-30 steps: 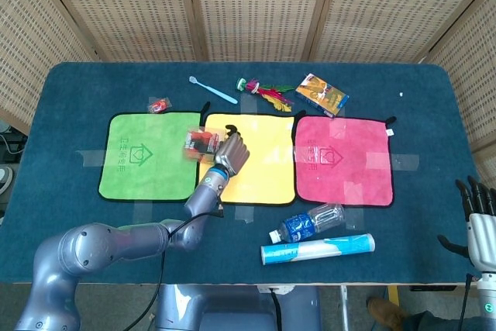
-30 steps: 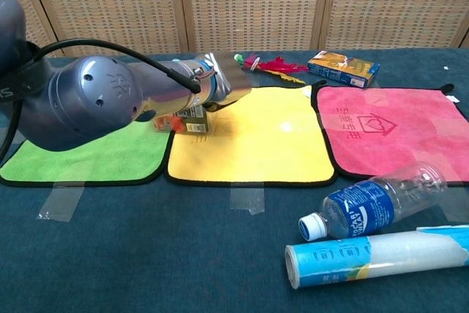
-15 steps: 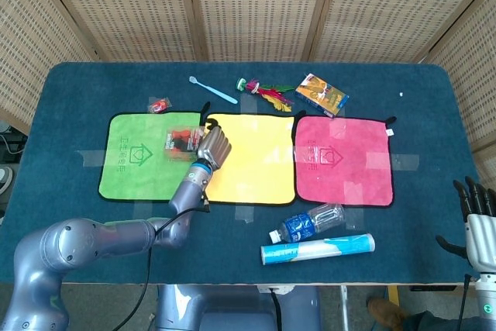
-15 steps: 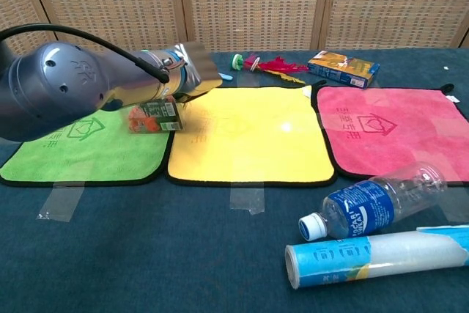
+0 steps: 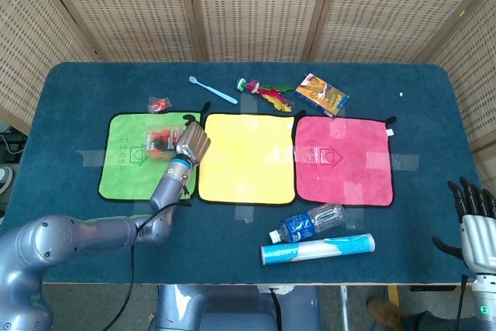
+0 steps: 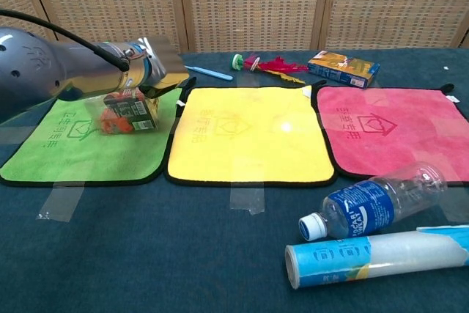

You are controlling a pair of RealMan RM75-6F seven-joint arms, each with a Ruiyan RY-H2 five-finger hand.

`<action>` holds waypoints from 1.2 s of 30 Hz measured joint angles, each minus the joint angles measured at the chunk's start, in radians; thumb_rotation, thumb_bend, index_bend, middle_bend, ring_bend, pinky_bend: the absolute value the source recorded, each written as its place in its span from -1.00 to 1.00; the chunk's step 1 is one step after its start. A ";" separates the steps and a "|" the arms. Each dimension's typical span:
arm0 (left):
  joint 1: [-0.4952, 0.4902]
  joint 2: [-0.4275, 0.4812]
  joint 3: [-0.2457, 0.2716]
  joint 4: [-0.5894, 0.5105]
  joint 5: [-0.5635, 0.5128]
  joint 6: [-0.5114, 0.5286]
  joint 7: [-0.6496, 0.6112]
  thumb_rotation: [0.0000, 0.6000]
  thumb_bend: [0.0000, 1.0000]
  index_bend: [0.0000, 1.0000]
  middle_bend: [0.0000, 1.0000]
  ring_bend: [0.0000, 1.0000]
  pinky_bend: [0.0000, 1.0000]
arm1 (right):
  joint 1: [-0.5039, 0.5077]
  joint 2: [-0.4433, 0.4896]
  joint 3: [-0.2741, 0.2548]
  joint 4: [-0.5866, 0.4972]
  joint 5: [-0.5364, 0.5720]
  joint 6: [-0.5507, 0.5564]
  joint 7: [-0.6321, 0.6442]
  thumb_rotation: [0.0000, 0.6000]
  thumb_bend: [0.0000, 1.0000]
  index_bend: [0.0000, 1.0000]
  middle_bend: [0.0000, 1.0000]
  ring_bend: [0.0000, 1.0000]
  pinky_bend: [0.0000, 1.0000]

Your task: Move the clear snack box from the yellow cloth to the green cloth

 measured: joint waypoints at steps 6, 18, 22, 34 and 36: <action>0.036 0.045 0.029 -0.038 0.008 0.001 -0.029 1.00 1.00 0.26 -0.26 -0.41 -0.52 | 0.000 0.000 -0.005 -0.006 -0.011 0.002 -0.004 1.00 -1.00 -1.00 -1.00 -1.00 -1.00; 0.086 0.126 0.047 -0.093 0.085 0.015 -0.119 1.00 0.24 -0.90 -1.00 -0.99 -0.96 | 0.003 -0.004 -0.016 -0.026 -0.033 0.006 -0.031 1.00 -1.00 -1.00 -1.00 -1.00 -1.00; 0.111 0.156 0.009 -0.130 0.177 0.024 -0.238 1.00 -0.97 -1.00 -1.00 -1.00 -1.00 | 0.002 -0.003 -0.019 -0.030 -0.039 0.008 -0.034 1.00 -1.00 -1.00 -1.00 -1.00 -1.00; 0.467 0.337 -0.076 -0.395 0.653 0.366 -0.917 1.00 -1.00 -1.00 -1.00 -1.00 -1.00 | 0.007 -0.009 -0.019 -0.017 -0.040 0.000 -0.020 1.00 -1.00 -1.00 -1.00 -1.00 -1.00; 0.564 0.363 -0.062 -0.432 0.706 0.461 -0.978 1.00 -1.00 -1.00 -1.00 -1.00 -1.00 | 0.008 -0.011 -0.019 -0.011 -0.041 0.000 -0.017 1.00 -1.00 -1.00 -1.00 -1.00 -1.00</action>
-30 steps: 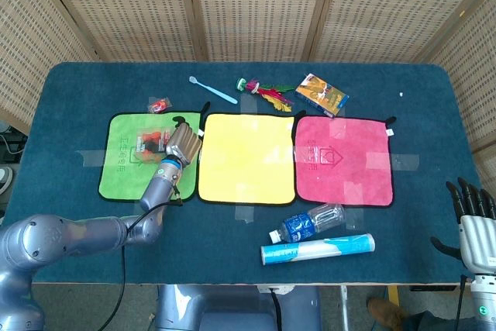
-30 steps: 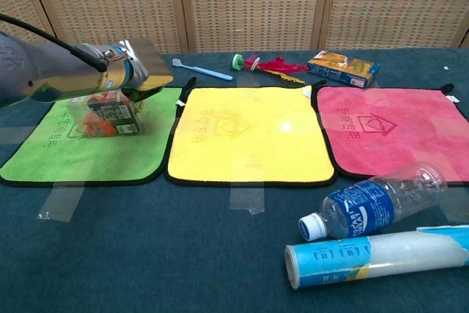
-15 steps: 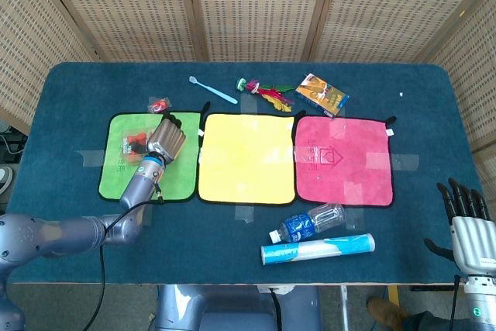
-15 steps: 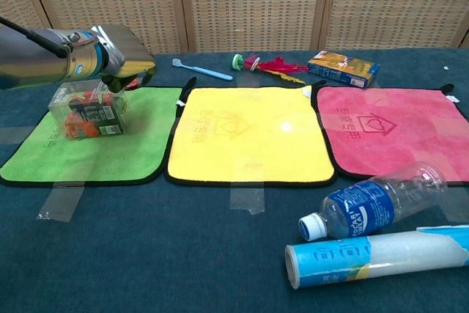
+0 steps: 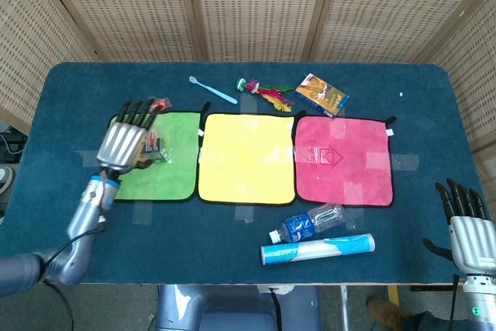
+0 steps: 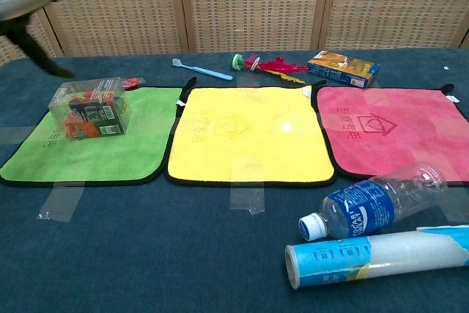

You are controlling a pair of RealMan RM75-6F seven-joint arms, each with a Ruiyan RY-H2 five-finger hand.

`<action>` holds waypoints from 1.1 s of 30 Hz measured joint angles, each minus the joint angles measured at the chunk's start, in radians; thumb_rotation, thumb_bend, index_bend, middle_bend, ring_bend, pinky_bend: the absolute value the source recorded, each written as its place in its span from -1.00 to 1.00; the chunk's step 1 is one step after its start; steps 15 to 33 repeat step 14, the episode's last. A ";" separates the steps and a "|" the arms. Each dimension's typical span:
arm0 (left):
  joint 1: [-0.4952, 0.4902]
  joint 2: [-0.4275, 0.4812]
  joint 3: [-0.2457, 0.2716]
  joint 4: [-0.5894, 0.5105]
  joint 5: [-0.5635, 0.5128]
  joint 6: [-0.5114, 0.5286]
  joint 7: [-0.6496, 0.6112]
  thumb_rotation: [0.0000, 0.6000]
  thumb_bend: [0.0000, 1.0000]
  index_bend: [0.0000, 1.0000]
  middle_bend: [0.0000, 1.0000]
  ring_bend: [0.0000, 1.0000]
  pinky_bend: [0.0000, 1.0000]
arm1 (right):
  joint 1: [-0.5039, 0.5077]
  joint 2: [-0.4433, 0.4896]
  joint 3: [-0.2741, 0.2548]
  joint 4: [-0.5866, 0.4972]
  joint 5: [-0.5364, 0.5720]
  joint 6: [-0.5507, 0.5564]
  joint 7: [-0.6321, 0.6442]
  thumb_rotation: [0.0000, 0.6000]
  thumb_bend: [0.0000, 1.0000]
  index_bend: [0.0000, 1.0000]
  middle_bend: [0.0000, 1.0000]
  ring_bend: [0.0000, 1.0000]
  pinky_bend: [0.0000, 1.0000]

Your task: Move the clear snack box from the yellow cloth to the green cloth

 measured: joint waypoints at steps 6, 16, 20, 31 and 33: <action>0.260 0.084 0.084 -0.067 0.123 0.194 -0.177 1.00 -1.00 -1.00 -1.00 -1.00 -1.00 | 0.000 -0.004 0.005 0.012 0.001 0.006 0.015 1.00 -1.00 -1.00 -1.00 -1.00 -1.00; 0.497 0.154 0.157 -0.078 0.226 0.302 -0.335 1.00 -1.00 -1.00 -1.00 -1.00 -1.00 | -0.007 -0.002 0.007 0.013 -0.011 0.029 0.019 1.00 -1.00 -1.00 -1.00 -1.00 -1.00; 0.497 0.154 0.157 -0.078 0.226 0.302 -0.335 1.00 -1.00 -1.00 -1.00 -1.00 -1.00 | -0.007 -0.002 0.007 0.013 -0.011 0.029 0.019 1.00 -1.00 -1.00 -1.00 -1.00 -1.00; 0.497 0.154 0.157 -0.078 0.226 0.302 -0.335 1.00 -1.00 -1.00 -1.00 -1.00 -1.00 | -0.007 -0.002 0.007 0.013 -0.011 0.029 0.019 1.00 -1.00 -1.00 -1.00 -1.00 -1.00; 0.497 0.154 0.157 -0.078 0.226 0.302 -0.335 1.00 -1.00 -1.00 -1.00 -1.00 -1.00 | -0.007 -0.002 0.007 0.013 -0.011 0.029 0.019 1.00 -1.00 -1.00 -1.00 -1.00 -1.00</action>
